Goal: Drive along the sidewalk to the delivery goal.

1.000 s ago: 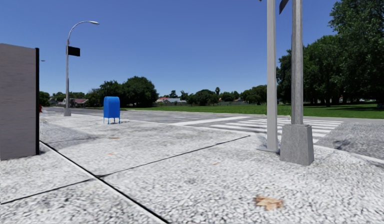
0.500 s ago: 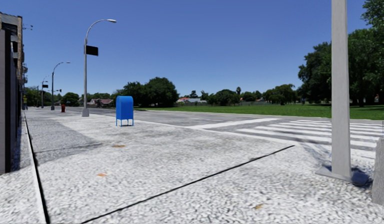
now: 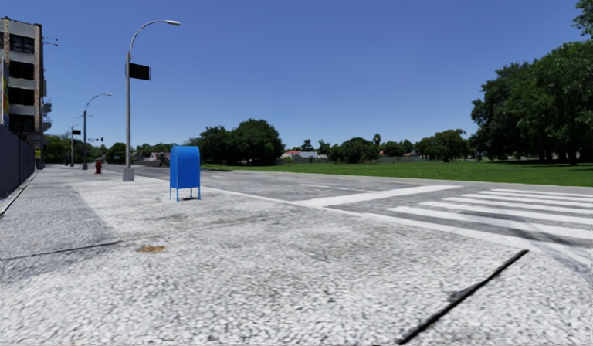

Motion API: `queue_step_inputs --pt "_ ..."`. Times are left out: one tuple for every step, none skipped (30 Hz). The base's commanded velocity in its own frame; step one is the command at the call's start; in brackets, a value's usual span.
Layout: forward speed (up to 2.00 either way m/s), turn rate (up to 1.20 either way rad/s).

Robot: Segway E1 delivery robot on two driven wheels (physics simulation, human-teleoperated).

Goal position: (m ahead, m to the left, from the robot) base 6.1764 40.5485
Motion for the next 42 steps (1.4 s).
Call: queue_step_inputs --pt "2.0 0.85" --pt "2.0 0.85" --pt "2.0 0.85" --pt "2.0 0.85" --pt "2.0 0.85" --pt "2.0 0.85" --pt "2.0 0.85" --pt "2.0 0.85" --pt "2.0 0.85" --pt "2.0 0.85" --pt "2.0 0.85" --pt "2.0 0.77" --pt "2.0 0.33" --pt "2.0 0.14" --pt "2.0 0.03" --pt "2.0 0.03" --pt "2.0 0.0" --pt "2.0 0.0" --pt "2.0 0.0" --pt "2.0 0.0" --pt "2.0 0.0" --pt "2.0 0.0" --pt "2.0 0.0" --pt "2.0 0.0" --pt "2.0 0.0" --pt "2.0 0.0" --pt "2.0 0.0" --pt "2.0 0.0" --pt "2.0 0.0" --pt "2.0 0.13" --pt "2.0 0.62" --pt "2.0 0.79" --pt "2.0 1.02" --pt "2.0 1.15" --pt "2.0 1.18" --pt "2.0 1.18" --pt "2.0 1.18" --pt "2.0 1.18" --pt "2.0 1.19" --pt "2.0 1.15" --pt "2.0 0.98" --pt "2.0 0.46"
